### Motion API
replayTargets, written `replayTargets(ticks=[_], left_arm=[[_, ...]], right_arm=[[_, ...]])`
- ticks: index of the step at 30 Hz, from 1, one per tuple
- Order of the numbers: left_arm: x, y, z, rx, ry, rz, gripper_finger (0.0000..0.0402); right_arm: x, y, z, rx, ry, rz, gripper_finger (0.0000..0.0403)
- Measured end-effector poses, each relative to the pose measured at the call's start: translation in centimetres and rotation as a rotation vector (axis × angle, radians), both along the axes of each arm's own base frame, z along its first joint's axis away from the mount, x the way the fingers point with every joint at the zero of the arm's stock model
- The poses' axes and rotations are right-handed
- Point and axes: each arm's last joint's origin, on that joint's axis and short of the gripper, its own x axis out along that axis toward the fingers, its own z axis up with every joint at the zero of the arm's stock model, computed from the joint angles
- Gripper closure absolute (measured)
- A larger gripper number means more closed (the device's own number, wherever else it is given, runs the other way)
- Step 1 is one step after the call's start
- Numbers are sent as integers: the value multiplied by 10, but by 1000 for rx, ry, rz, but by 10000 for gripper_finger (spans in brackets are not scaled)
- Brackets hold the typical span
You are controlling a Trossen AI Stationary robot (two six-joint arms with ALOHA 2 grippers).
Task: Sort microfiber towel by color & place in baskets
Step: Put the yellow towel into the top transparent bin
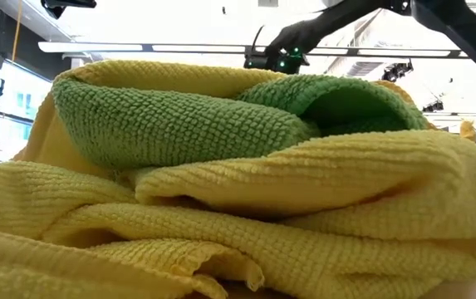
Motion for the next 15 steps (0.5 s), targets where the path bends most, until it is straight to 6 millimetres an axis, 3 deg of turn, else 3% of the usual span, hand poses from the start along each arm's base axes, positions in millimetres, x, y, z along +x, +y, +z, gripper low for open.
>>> replayTargets(ticks=[7,15], left_arm=[[0,0,0,0,1,1,362],[-1,0,-2,-19,19,11,362]], right_arm=[[6,-4,-25,65,32,34,402],[8,-4,-26,82,-3,22,370]])
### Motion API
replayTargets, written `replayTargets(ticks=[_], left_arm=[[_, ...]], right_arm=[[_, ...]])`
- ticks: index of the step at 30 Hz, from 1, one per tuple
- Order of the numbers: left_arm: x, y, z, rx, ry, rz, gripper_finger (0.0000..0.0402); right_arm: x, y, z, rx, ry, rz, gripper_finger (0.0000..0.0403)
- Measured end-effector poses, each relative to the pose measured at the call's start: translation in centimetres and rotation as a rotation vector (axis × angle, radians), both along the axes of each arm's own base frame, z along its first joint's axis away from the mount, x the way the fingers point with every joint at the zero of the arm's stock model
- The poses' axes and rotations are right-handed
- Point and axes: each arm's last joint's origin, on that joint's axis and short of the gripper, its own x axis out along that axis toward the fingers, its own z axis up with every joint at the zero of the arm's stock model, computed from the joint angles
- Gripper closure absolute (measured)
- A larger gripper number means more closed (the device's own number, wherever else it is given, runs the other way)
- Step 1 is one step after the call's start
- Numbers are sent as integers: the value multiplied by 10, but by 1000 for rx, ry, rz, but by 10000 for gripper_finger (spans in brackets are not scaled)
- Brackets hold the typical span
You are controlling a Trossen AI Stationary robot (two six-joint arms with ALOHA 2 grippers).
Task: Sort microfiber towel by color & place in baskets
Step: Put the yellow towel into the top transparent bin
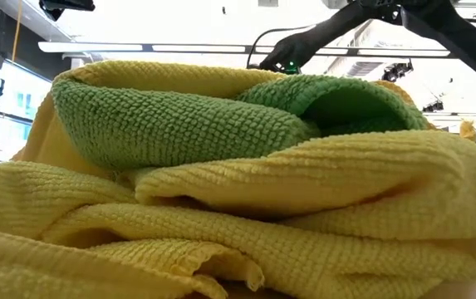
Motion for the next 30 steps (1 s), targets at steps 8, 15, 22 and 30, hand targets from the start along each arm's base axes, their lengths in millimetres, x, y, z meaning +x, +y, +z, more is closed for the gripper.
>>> replayTargets(ticks=[8,15,22,30], left_arm=[[-1,0,-2,-24,12,12,362],[-3,0,-1,-29,-1,19,362],[-4,1,-1,-29,-6,22,362],[-4,1,-1,-37,-8,27,362]], right_arm=[[-4,4,9,31,-3,4,297],[-10,7,54,-30,-61,-6,264],[1,-2,50,-126,-112,-26,265],[6,-5,-3,-3,62,-26,265]])
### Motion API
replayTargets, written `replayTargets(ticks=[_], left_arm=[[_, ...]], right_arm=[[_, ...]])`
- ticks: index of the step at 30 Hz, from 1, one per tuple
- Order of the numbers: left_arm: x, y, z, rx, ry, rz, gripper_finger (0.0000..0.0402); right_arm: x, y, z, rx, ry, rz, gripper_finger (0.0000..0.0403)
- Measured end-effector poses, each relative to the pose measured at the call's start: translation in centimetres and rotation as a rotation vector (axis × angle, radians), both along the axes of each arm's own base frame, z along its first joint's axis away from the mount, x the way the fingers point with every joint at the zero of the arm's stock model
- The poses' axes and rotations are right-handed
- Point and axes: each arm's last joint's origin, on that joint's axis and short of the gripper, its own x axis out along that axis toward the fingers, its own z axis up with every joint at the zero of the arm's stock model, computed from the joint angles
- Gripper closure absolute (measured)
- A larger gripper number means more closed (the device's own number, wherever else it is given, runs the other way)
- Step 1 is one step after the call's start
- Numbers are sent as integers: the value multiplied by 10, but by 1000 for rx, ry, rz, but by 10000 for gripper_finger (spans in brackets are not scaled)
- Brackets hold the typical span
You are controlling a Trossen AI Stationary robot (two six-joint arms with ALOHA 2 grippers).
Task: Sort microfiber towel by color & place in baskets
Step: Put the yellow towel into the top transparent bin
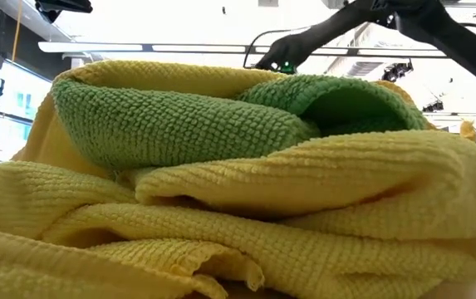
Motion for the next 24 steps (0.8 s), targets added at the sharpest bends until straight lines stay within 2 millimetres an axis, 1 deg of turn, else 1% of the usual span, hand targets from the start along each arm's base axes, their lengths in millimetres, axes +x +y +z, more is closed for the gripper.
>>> replayTargets(ticks=[3,6,10,14,19,22,24], left_arm=[[0,0,0,-5,-2,2,362],[0,0,0,-6,-2,3,362],[0,0,0,-12,-4,6,362],[0,0,0,-11,-4,8,362],[1,0,0,17,11,-4,362],[1,0,0,36,17,-13,362],[1,0,0,30,15,-10,362]], right_arm=[[0,1,-2,9,7,8,265],[0,1,7,-1,-10,4,265],[-2,2,35,-38,-64,-14,265],[-4,9,63,-54,-94,-31,265],[-7,31,99,-59,-195,-31,265],[-8,52,107,-66,-239,-12,265],[-12,72,112,-71,-273,0,265]])
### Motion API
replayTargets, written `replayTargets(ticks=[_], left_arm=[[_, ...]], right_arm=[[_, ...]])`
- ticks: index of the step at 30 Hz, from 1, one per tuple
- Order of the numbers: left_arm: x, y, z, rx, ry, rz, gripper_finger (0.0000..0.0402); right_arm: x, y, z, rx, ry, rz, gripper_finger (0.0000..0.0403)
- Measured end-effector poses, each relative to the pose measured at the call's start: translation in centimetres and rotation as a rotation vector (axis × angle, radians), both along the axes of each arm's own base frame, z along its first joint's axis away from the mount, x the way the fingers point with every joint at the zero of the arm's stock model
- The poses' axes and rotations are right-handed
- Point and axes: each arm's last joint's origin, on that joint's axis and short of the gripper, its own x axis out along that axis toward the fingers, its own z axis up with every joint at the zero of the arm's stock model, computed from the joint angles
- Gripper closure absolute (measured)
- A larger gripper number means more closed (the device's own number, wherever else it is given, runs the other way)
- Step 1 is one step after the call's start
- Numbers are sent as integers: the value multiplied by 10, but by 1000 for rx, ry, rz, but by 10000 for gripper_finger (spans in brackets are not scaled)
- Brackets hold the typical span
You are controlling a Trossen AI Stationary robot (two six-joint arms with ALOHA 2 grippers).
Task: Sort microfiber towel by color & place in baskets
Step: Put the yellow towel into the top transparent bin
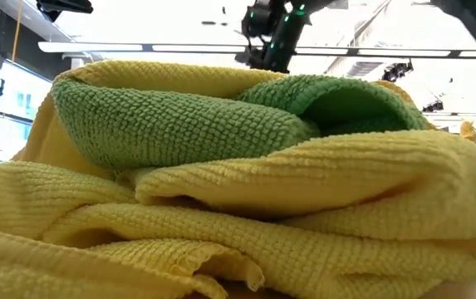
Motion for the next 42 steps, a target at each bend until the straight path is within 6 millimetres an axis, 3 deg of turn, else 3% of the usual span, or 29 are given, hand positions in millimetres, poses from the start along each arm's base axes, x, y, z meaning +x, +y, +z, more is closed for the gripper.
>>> replayTargets(ticks=[6,12,17,22,33,42], left_arm=[[1,0,0,-11,0,0,362],[9,-1,-2,-6,36,0,362],[24,-3,-6,1,99,0,362],[43,-5,-9,-18,161,14,362],[94,-25,10,-100,227,-31,383],[139,-62,9,-160,269,-8,401]], right_arm=[[-28,74,13,-74,-91,-23,265],[-77,145,16,-87,-184,-101,265],[-115,189,10,-87,-240,-96,265],[-138,216,-6,-20,-251,-90,265],[-177,254,-46,-41,-227,-25,265],[-210,270,-47,14,-261,81,265]])
